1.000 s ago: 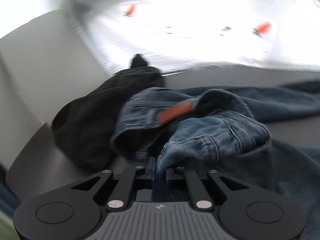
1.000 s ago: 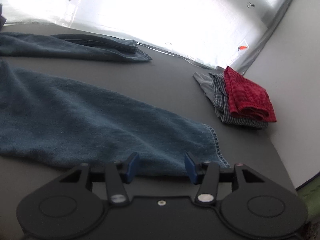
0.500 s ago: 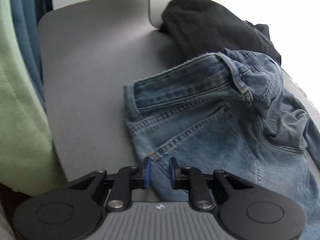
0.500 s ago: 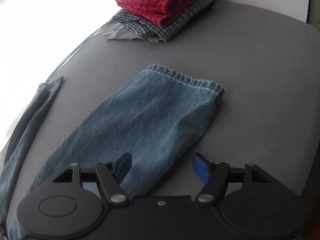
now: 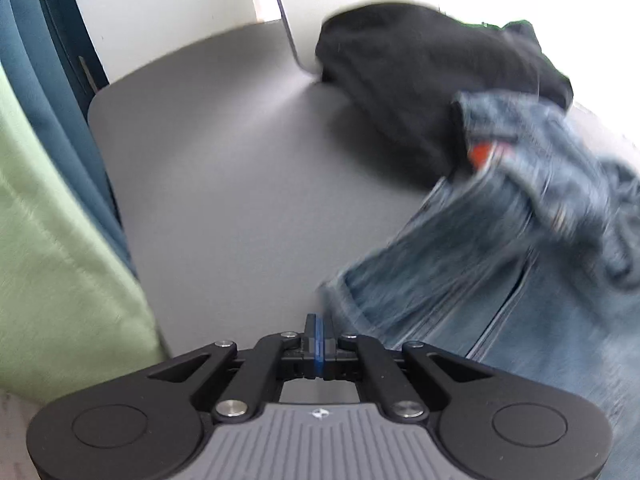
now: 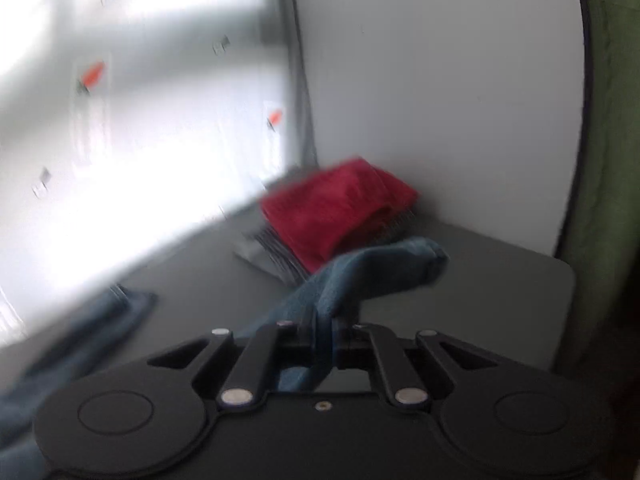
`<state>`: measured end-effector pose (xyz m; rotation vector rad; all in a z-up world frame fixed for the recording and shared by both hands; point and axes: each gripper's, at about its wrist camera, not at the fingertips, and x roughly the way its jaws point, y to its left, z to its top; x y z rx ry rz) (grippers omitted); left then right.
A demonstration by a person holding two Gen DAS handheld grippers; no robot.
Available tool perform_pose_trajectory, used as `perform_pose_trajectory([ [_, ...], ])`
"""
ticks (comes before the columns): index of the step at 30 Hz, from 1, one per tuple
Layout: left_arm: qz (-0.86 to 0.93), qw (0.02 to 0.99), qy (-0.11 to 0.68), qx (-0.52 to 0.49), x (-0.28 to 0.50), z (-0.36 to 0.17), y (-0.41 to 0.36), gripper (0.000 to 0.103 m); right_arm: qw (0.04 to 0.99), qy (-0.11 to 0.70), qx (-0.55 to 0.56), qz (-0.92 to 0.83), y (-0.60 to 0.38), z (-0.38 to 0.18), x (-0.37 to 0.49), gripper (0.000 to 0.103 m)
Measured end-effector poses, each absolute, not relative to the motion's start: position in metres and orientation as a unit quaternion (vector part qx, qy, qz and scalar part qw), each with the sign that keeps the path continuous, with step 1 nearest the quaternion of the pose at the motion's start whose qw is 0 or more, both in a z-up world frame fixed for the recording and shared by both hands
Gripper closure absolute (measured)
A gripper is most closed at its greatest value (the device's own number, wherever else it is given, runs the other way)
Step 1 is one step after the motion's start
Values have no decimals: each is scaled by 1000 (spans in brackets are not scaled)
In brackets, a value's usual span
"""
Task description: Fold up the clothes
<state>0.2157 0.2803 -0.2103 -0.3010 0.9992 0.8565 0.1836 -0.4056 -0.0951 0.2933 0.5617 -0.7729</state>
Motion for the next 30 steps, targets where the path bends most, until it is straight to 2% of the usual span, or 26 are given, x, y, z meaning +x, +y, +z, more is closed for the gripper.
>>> perform_pose_trajectory([
  [2, 373, 785, 473, -149, 208, -218, 276, 99, 830, 385, 100, -391, -419, -159, 192, 90],
  [5, 334, 795, 474, -180, 201, -220, 268, 90, 784, 477, 98, -385, -418, -219, 188, 89],
  [6, 325, 799, 472, -181, 200, -218, 264, 72, 783, 479, 112, -380, -414, -225, 183, 86],
  [7, 321, 801, 471, -184, 201, -217, 262, 52, 787, 468, 128, -382, -411, -225, 178, 75],
  [9, 331, 796, 469, -191, 205, -217, 260, 50, 791, 449, 169, -379, -408, -223, 175, 49],
  [13, 338, 786, 468, -219, 210, -217, 264, 50, 794, 436, 228, -358, -412, -222, 188, 50],
  [18, 330, 784, 449, -274, 200, -210, 269, 50, 777, 451, 236, -371, -411, -228, 200, 48],
  [23, 314, 781, 417, -343, 186, -218, 280, 49, 784, 460, 198, -368, -401, -233, 207, 39],
  [29, 276, 783, 397, -390, 182, -222, 284, 28, 782, 451, 215, -374, -403, -235, 204, 31],
  [30, 257, 790, 395, -391, 180, -220, 282, 21, 781, 450, 219, -373, -404, -235, 203, 30],
])
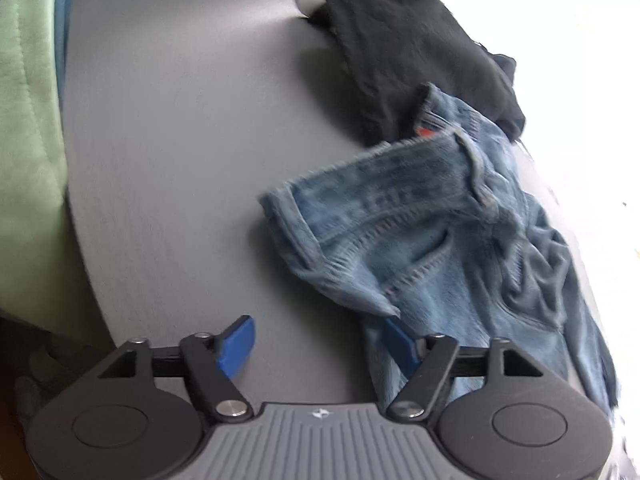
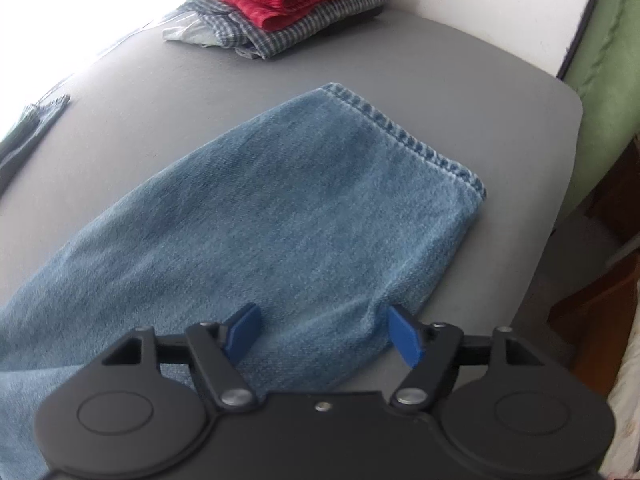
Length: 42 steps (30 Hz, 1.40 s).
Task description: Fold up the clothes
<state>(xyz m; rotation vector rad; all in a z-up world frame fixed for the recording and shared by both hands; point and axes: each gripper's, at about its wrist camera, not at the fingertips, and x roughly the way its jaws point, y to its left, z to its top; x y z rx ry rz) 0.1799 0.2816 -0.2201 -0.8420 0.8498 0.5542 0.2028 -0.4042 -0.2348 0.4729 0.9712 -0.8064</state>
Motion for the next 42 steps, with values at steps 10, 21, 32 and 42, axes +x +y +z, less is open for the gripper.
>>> perform_pose_trajectory([
  [10, 212, 805, 453, -319, 210, -229, 244, 27, 791, 436, 209, -375, -402, -239, 203, 25],
  [21, 313, 813, 431, -235, 193, -152, 232, 94, 801, 457, 177, -345, -409, -236, 203, 24],
  [32, 379, 764, 478, -210, 157, -187, 239, 97, 811, 455, 172, -325, -425, -213, 198, 21],
  [42, 99, 868, 484, 46, 271, -197, 47, 59, 851, 400, 144, -308, -500, -182, 245, 13],
])
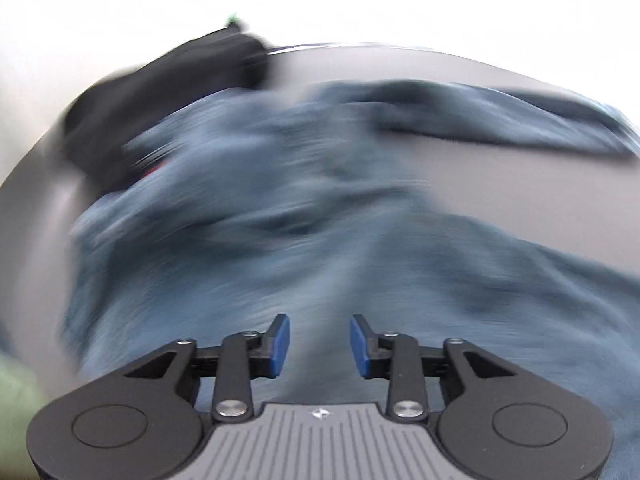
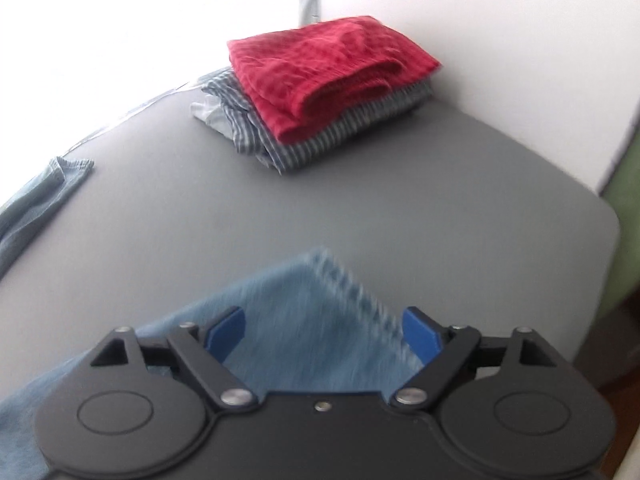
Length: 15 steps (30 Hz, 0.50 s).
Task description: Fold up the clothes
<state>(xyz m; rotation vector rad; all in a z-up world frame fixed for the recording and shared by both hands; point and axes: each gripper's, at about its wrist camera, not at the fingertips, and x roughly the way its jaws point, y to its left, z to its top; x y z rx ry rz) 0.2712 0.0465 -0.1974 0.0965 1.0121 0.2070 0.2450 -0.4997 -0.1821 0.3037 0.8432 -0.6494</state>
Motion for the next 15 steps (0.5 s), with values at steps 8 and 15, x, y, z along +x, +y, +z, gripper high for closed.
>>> perform_pose_trajectory([
  [8, 22, 862, 503, 57, 322, -241, -52, 33, 839, 465, 181, -218, -543, -217, 300, 17],
  [15, 55, 851, 521, -37, 332, -244, -38, 20, 914, 353, 97, -175, -511, -179, 277, 84],
])
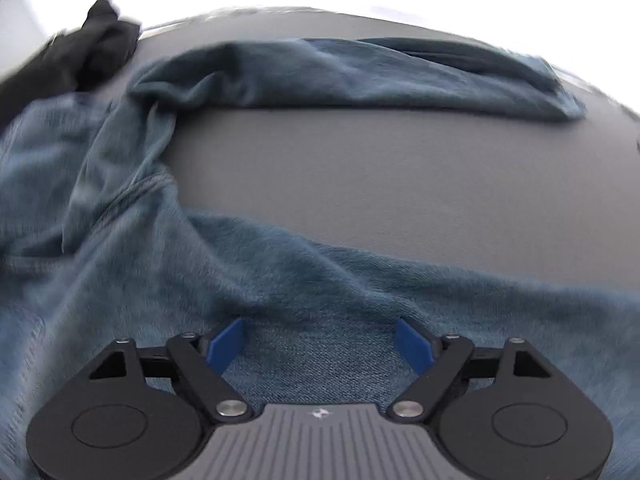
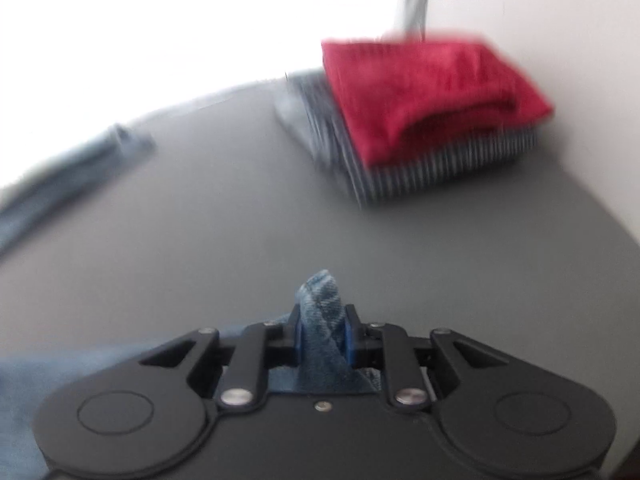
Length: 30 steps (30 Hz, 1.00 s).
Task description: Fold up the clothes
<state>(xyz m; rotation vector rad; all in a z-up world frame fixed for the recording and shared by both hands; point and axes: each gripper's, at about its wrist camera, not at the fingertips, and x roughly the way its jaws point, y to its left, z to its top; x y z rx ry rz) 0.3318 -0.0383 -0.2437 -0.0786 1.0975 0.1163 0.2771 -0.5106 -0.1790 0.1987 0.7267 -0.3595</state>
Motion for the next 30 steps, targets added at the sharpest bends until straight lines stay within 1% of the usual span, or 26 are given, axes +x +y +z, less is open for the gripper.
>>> perform_pose_trajectory([
  [3, 69, 851, 520, -10, 331, -245, -50, 16, 950, 256, 100, -147, -505, -142, 251, 84],
  [4, 74, 851, 520, -9, 332, -245, -52, 15, 952, 247, 95, -152, -505, -142, 250, 83],
  [5, 75, 850, 520, -14, 332, -246, -50, 14, 954, 239, 90, -157, -505, -142, 249, 81],
  [6, 76, 849, 522, -23, 331, -247, -47, 12, 941, 276, 74, -179, -508, -159, 258, 70],
  [7, 77, 848, 524, -31, 332, -249, -44, 9, 925, 316, 58, -202, -511, -176, 267, 55],
  [8, 77, 847, 525, -32, 332, -250, -43, 8, 907, 356, 40, -224, -513, -194, 277, 55],
  [9, 75, 847, 526, -27, 332, -249, -44, 7, 889, 390, 29, -239, -516, -206, 280, 58],
  [10, 75, 847, 526, -23, 332, -249, -44, 7, 886, 391, 37, -246, -519, -208, 274, 57],
  [11, 75, 847, 526, -23, 332, -248, -43, 7, 889, 378, 57, -253, -523, -206, 265, 54],
  [12, 75, 847, 526, -24, 332, -249, -43, 7, 885, 371, 92, -266, -528, -204, 255, 44],
  [13, 76, 847, 525, -26, 333, -250, -42, 6, 879, 365, 128, -280, -533, -202, 246, 39],
  [16, 80, 847, 525, -30, 334, -252, -39, 1, 858, 350, 216, -306, -545, -208, 220, 36],
  [19, 79, 848, 523, -30, 335, -254, -38, 0, 843, 336, 292, -301, -551, -218, 205, 36],
  [20, 79, 849, 522, -30, 335, -254, -38, 0, 839, 330, 323, -289, -552, -224, 202, 38],
  [21, 78, 850, 521, -29, 334, -254, -38, 0, 840, 326, 331, -282, -549, -223, 205, 57],
  [22, 78, 850, 520, -28, 334, -254, -38, 0, 841, 323, 337, -274, -545, -222, 208, 83],
  [23, 77, 850, 520, -27, 334, -254, -38, 0, 842, 319, 343, -266, -542, -220, 211, 88],
  [24, 77, 851, 520, -26, 334, -254, -39, 0, 863, 313, 301, -259, -528, -208, 218, 94],
  [28, 75, 852, 518, -25, 334, -254, -38, 0, 933, 313, 54, -166, -442, -169, 256, 95],
  [29, 75, 852, 517, -25, 334, -254, -38, 0, 939, 324, 7, -116, -417, -169, 264, 94],
  [30, 74, 852, 517, -25, 334, -253, -39, 0, 938, 340, -14, -72, -399, -173, 270, 91],
])
